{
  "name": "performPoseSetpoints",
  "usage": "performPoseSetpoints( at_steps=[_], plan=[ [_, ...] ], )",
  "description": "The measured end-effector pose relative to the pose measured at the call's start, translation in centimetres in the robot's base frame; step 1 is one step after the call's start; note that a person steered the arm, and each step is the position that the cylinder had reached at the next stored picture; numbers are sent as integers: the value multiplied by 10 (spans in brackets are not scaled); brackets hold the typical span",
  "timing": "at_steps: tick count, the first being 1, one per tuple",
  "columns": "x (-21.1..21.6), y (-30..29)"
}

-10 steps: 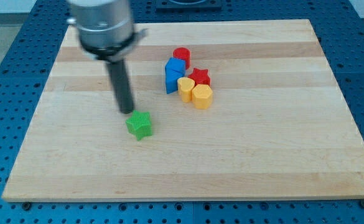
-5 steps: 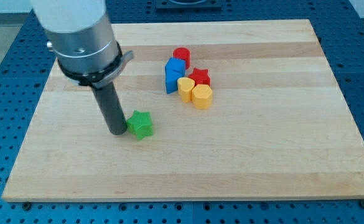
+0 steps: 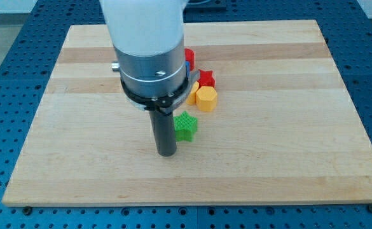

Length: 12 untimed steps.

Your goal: Push the green star into the yellow blocks

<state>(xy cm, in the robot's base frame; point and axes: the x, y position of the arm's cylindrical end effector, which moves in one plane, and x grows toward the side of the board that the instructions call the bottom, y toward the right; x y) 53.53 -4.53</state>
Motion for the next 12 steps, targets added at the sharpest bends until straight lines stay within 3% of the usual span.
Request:
performPoseSetpoints(
  at_steps=[6,12],
  plan=[
    [-19,45],
    [-68,52]
  ],
)
